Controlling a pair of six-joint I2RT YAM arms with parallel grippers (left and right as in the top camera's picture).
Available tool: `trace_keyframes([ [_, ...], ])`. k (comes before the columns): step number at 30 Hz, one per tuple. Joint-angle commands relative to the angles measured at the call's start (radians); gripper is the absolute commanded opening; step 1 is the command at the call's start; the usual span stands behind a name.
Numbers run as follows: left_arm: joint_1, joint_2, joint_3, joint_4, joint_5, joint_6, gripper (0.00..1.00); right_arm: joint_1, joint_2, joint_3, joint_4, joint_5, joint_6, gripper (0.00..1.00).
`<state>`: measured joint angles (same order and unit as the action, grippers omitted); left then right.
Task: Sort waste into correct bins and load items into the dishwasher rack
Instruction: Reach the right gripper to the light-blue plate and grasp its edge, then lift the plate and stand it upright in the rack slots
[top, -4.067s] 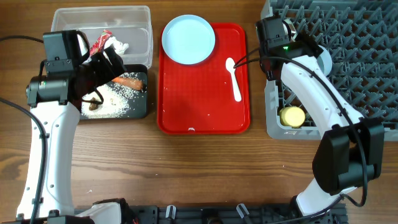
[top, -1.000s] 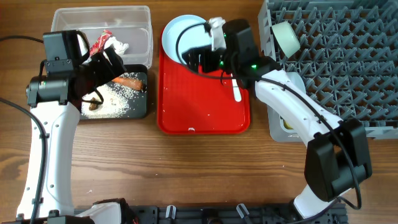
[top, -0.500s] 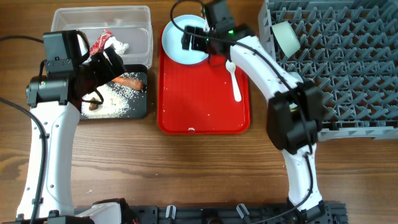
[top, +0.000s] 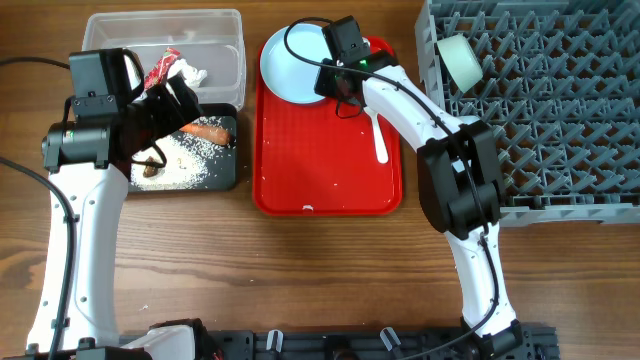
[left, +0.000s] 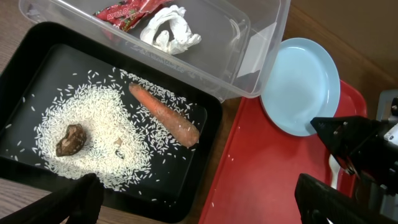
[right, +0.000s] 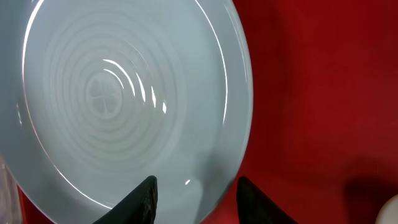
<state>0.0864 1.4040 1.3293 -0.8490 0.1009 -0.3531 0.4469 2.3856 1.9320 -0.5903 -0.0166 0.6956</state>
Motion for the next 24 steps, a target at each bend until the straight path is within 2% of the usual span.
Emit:
trace_keyframes([
  [1,0.003,-0.011,0.018,0.002,-0.009,0.005,1.0,0.0,0.03,-0.011,-0.006,0.027,0.015,0.42],
  [6,0.003,-0.011,0.018,0.002,-0.009,0.005,1.0,0.0,0.063,-0.011,-0.011,0.014,0.014,0.27],
  [11,0.003,-0.011,0.018,0.002,-0.009,0.005,1.0,-0.001,0.072,-0.011,-0.059,0.013,0.011,0.2],
  [13,0.003,-0.011,0.018,0.002,-0.009,0.005,1.0,-0.002,0.072,-0.011,-0.062,0.005,0.012,0.07],
  [14,0.003,-0.011,0.018,0.002,-0.009,0.006,1.0,-0.002,0.072,-0.01,-0.063,-0.009,0.011,0.04],
  [17,0.003,-0.011,0.018,0.002,-0.009,0.005,1.0,-0.012,0.058,0.0,-0.093,-0.014,-0.002,0.04],
  [24,0.003,-0.011,0.018,0.002,-0.009,0.005,1.0,-0.044,-0.065,0.0,-0.156,0.044,-0.204,0.04],
])
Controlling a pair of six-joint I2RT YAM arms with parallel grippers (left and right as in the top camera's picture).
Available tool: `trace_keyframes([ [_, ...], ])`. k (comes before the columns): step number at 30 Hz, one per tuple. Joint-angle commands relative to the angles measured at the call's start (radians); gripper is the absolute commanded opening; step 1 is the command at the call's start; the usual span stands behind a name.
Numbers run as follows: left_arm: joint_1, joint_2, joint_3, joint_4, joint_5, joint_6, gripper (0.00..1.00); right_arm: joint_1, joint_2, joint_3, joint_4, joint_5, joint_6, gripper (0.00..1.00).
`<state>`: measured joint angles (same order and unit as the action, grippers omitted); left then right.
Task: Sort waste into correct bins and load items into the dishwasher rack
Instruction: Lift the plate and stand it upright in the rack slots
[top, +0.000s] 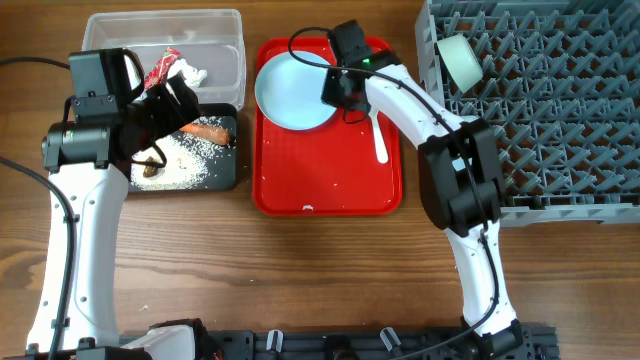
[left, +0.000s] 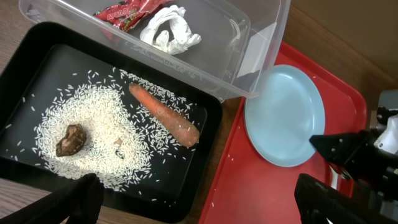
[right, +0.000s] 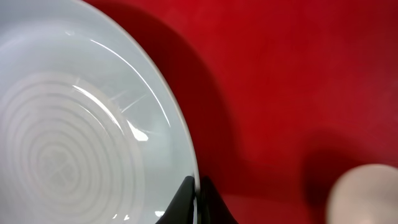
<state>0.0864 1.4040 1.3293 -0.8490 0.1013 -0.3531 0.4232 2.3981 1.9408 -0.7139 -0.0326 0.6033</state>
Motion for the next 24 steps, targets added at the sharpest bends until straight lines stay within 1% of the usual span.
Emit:
trace_keyframes([
  [1,0.003,-0.011,0.018,0.002,-0.009,0.005,1.0,-0.023,-0.101,-0.009,-0.042,0.102,-0.119,0.04],
  [4,0.003,-0.011,0.018,0.002,-0.009,0.005,1.0,-0.026,-0.172,-0.009,-0.045,0.195,-0.167,0.04],
  [8,0.003,-0.011,0.018,0.002,-0.009,0.005,1.0,-0.026,-0.29,-0.009,-0.039,0.295,-0.299,0.04],
  [16,0.003,-0.011,0.018,0.002,-0.009,0.005,1.0,-0.039,-0.472,-0.009,-0.028,0.703,-0.497,0.04],
  [20,0.003,-0.011,0.018,0.002,-0.009,0.005,1.0,-0.124,-0.534,-0.009,0.008,0.881,-0.624,0.04],
  [24,0.003,-0.011,0.018,0.002,-0.009,0.005,1.0,-0.24,-0.544,-0.01,0.032,0.909,-0.795,0.04],
])
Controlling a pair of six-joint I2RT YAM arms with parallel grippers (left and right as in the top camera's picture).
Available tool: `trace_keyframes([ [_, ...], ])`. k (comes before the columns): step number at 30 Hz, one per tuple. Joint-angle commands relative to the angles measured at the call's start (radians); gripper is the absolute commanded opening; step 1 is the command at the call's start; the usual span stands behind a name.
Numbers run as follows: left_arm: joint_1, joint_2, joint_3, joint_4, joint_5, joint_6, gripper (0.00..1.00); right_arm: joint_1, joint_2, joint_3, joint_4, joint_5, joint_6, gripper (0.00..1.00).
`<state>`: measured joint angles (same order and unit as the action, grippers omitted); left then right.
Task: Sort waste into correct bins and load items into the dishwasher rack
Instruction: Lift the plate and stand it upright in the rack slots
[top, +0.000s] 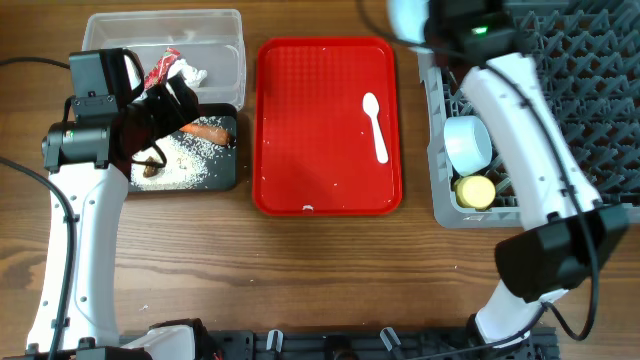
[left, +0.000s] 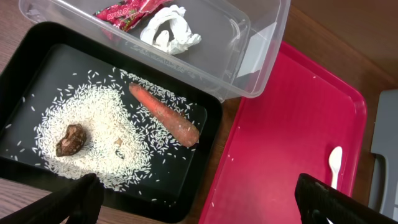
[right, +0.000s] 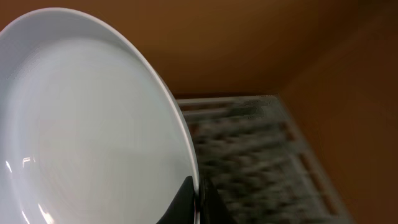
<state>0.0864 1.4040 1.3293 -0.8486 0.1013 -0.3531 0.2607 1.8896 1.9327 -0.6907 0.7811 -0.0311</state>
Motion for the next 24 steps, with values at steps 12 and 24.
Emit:
trace_keyframes([
  [12,0.003,-0.011,0.018,0.002,-0.009,0.006,1.0,-0.252,-0.031,-0.07,-0.011,0.05,-0.362,0.04],
  [24,0.003,-0.011,0.018,0.002,-0.009,0.005,1.0,-0.32,-0.028,-0.207,0.144,0.088,-0.354,0.04],
])
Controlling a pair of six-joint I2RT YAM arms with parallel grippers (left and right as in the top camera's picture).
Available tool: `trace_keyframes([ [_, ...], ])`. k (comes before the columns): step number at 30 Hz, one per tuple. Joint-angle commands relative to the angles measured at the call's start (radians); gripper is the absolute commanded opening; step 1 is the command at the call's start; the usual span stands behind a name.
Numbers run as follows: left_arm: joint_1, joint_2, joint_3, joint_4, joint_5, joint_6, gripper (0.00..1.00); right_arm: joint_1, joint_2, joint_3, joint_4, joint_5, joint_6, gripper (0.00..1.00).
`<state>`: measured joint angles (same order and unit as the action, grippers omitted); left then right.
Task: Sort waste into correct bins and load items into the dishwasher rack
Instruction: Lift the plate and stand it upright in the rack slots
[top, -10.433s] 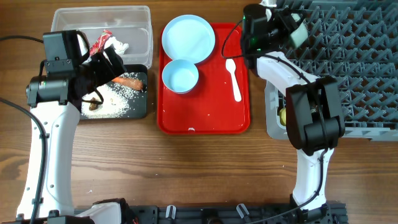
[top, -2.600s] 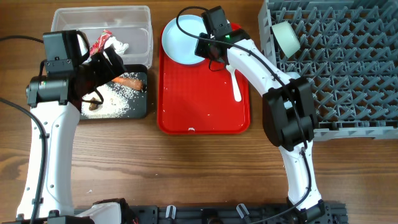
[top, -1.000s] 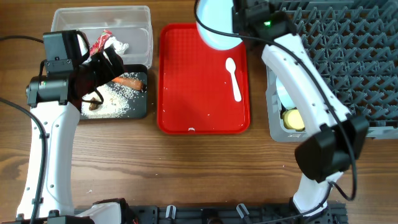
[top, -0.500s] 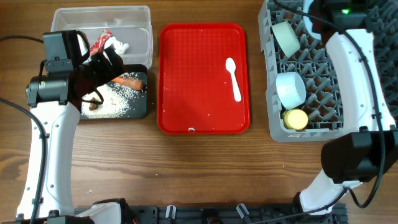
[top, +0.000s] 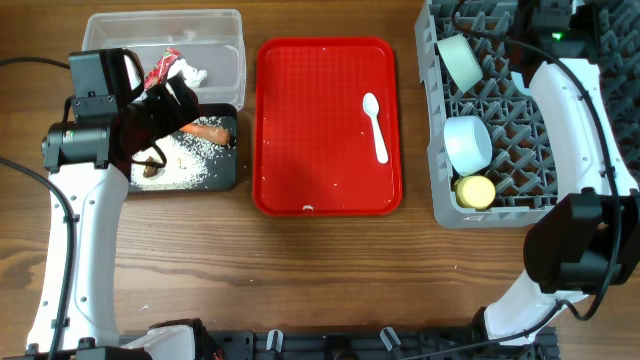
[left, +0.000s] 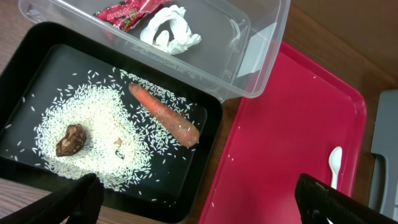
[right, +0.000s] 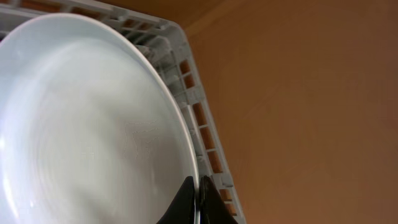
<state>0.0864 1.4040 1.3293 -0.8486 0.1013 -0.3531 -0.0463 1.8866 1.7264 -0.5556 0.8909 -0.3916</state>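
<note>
A pale blue plate (right: 93, 124) fills the right wrist view, held on edge over the grey dishwasher rack (right: 186, 81). My right gripper (right: 196, 190) is shut on its rim, at the rack's far edge (top: 545, 14). A white spoon (top: 375, 127) lies on the red tray (top: 300, 150). My left gripper (left: 199, 205) hangs open above the black tray (left: 37, 56), which holds rice, a carrot (left: 165, 115) and a brown scrap (left: 70, 139). The clear bin (left: 249, 37) holds a red wrapper (left: 124, 9) and a crumpled tissue (left: 168, 28).
The rack (top: 600, 150) holds a pale green cup (top: 458, 58), a white cup (top: 468, 143) and a yellow item (top: 475, 190) along its left side. The clear bin (top: 225, 60) and black tray (top: 225, 170) stand left of the red tray.
My right gripper has moved with the plate from above the rack's far left corner to further right along its far edge. The plate now stands over the rack's grid. The left arm is unchanged.
My right gripper was open around the plate's rim at the back of the red tray. Then it was shut on the rim with the plate shifted forward on the tray. Later the plate was up off the tray, and now it is over the rack. The left arm stayed still.
</note>
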Motion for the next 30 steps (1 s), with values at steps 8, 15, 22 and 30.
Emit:
trace_keyframes([
  [8,0.003,-0.011,0.018,0.002,-0.009,0.006,1.0,-0.012,-0.024,-0.001,0.002,-0.124,0.034,0.04],
  [15,0.003,-0.011,0.018,0.002,-0.009,0.005,1.0,-0.009,0.04,-0.001,-0.016,-0.124,0.061,0.04],
  [22,0.004,-0.011,0.018,0.002,-0.009,0.005,1.0,-0.002,0.055,-0.001,-0.03,-0.127,0.111,0.04],
  [30,0.003,-0.011,0.018,0.002,-0.009,0.005,1.0,0.031,0.055,-0.001,-0.029,-0.164,0.111,0.43],
])
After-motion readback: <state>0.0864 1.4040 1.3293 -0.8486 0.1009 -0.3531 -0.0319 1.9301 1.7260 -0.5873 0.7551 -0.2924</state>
